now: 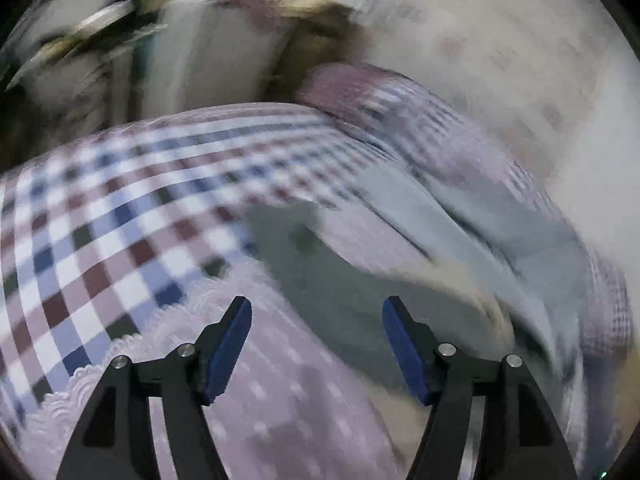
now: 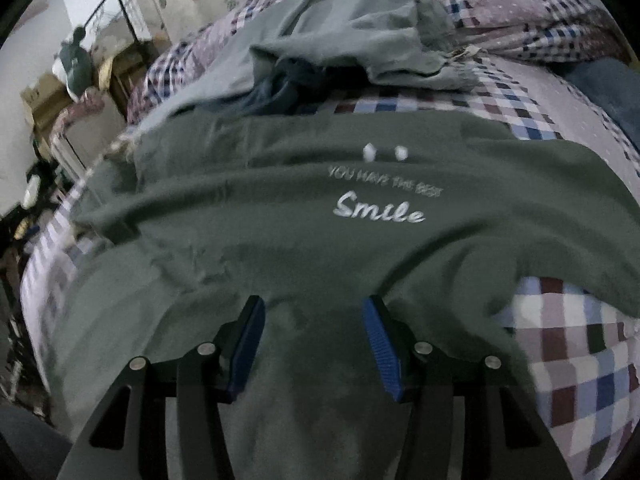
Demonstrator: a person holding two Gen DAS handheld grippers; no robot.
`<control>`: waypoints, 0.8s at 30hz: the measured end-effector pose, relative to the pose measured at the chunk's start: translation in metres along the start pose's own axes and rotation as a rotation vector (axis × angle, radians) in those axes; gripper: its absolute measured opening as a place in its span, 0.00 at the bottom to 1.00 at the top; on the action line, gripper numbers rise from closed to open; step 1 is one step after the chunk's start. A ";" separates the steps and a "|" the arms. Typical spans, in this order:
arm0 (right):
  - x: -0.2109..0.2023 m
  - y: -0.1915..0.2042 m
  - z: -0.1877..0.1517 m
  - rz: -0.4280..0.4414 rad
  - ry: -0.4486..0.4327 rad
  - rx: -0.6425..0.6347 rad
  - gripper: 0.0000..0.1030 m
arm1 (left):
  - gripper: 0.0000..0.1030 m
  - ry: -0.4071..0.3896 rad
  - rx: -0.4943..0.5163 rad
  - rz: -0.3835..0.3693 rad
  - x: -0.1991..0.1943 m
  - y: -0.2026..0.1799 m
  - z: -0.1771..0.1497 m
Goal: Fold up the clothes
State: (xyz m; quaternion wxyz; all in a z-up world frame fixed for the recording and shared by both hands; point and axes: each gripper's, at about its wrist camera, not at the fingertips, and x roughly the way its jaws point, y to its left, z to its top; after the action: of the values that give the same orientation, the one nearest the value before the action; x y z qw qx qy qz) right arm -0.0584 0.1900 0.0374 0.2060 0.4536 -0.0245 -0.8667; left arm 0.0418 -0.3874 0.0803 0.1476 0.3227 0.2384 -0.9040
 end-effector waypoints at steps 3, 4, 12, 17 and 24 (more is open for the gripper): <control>-0.025 -0.013 0.000 0.026 -0.027 0.020 0.54 | 0.69 0.065 0.209 -0.084 -0.025 -0.060 -0.020; -0.033 -0.017 -0.002 0.027 -0.032 0.022 0.54 | 0.70 0.090 0.250 -0.110 -0.031 -0.076 -0.028; -0.084 -0.049 -0.033 -0.010 -0.025 0.034 0.54 | 0.71 0.346 0.466 -0.192 -0.057 -0.150 -0.133; -0.107 -0.070 -0.047 -0.042 -0.045 0.068 0.54 | 0.70 0.406 0.440 -0.179 -0.067 -0.140 -0.169; -0.117 -0.054 -0.033 -0.008 -0.111 0.049 0.54 | 0.70 0.264 0.416 -0.287 -0.083 -0.180 -0.155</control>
State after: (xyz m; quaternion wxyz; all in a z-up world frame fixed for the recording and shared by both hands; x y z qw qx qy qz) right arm 0.0088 0.2884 0.0970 0.1896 0.4098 -0.0550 -0.8906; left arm 0.1076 -0.1445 0.0902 -0.0835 0.4237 0.1083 -0.8954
